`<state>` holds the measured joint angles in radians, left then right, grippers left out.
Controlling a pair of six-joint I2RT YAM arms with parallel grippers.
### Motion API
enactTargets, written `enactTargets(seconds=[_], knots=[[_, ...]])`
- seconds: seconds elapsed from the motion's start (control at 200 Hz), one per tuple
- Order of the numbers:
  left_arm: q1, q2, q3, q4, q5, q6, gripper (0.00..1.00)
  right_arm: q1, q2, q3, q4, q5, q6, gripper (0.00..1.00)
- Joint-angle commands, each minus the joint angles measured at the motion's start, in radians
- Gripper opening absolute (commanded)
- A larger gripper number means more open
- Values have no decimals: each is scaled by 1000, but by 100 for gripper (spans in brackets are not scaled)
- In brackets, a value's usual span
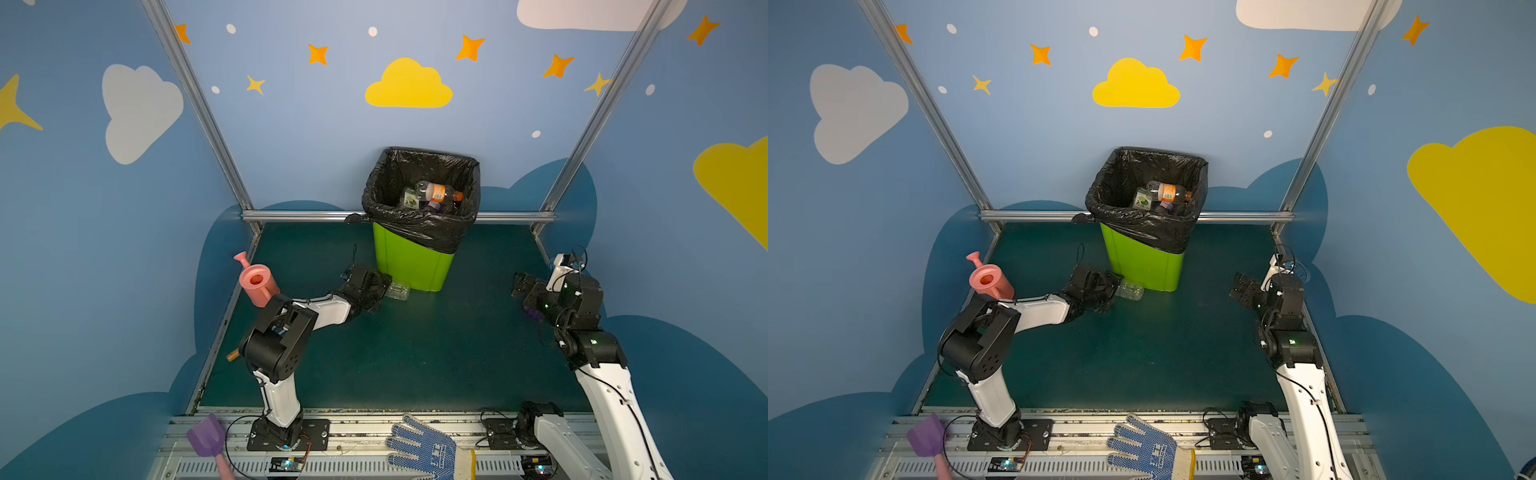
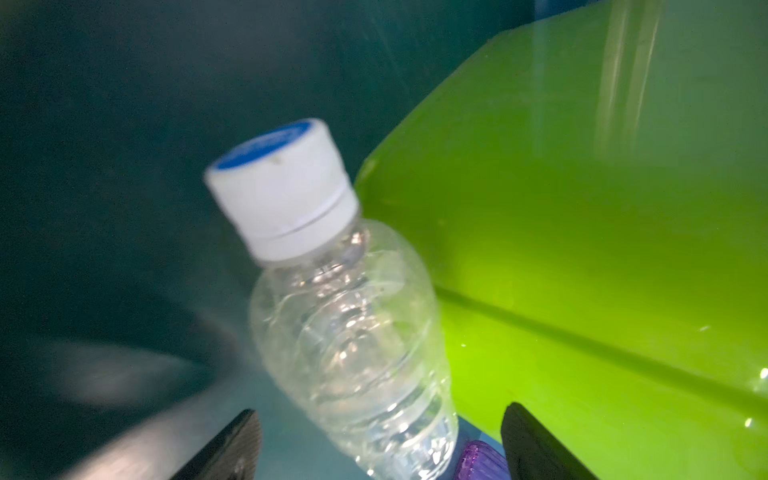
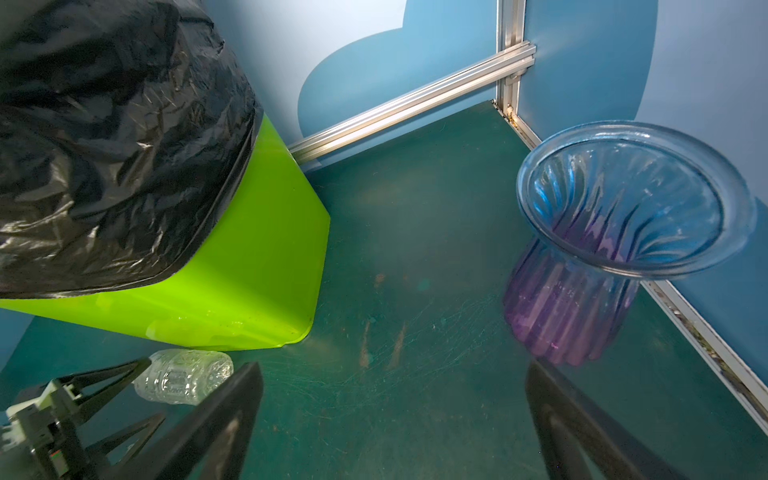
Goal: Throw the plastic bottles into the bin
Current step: 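Open the right gripper over the bin and draw it back, then close the left gripper on the blue-capped clear bottle by the bin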
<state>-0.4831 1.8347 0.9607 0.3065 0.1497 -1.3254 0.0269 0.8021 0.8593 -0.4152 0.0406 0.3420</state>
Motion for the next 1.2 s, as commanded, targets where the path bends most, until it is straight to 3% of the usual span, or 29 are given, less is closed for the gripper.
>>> enactTargets(seconds=[0.0, 0.2, 0.475, 0.711, 0.976, 1.196], knots=[[-6, 44, 23, 22, 4, -61, 84, -10, -9, -11, -8, -20, 25, 98], [-11, 111, 16, 68, -13, -146, 77, -26, -18, -11, -17, -16, 20, 98], [-22, 152, 28, 67, -51, -192, 76, -45, -24, -16, -30, -34, 20, 98], [-22, 162, -25, 155, -79, -248, 48, -59, -22, -13, -35, -38, 22, 98], [-8, -47, -106, 104, -171, -150, 46, -67, -15, -17, -29, -42, 33, 98], [47, -396, -99, -83, -253, 58, 48, -69, -2, -20, -12, -41, 33, 98]])
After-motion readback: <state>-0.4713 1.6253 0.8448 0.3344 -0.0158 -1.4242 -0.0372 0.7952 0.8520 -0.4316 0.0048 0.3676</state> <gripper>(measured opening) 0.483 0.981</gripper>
